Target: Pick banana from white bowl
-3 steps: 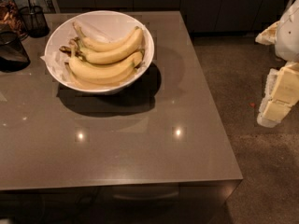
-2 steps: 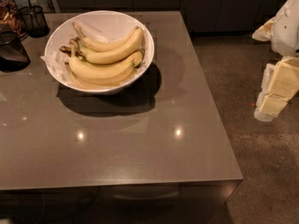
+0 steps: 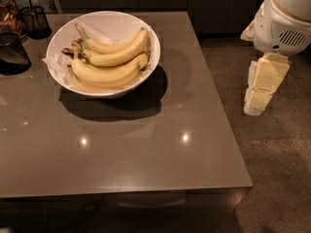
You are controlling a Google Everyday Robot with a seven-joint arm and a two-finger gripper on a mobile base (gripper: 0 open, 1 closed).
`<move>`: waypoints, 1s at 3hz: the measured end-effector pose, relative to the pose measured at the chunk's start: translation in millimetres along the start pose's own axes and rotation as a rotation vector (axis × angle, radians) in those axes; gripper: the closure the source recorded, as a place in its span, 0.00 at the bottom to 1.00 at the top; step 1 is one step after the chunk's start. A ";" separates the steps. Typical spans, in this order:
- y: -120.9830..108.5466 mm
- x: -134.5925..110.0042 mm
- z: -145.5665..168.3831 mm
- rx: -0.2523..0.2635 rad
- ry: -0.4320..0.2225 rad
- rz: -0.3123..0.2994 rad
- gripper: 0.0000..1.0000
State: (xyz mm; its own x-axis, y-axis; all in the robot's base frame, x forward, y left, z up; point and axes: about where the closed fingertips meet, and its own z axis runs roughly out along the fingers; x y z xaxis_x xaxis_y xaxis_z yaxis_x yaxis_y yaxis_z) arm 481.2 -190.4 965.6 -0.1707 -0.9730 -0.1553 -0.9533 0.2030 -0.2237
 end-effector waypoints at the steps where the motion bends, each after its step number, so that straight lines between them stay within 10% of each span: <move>1: -23.3 -19.9 1.5 0.031 -0.017 -0.010 0.00; 3: -78.3 -91.8 3.9 0.031 -0.047 -0.104 0.00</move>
Offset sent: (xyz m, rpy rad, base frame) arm 0.1060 0.0762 0.0445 0.0059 -0.0503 0.1026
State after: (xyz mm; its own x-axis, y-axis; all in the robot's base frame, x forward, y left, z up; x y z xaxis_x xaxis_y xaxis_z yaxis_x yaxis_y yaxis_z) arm 572.5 -116.6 993.7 -0.0588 -0.9829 -0.1746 -0.9568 0.1054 -0.2708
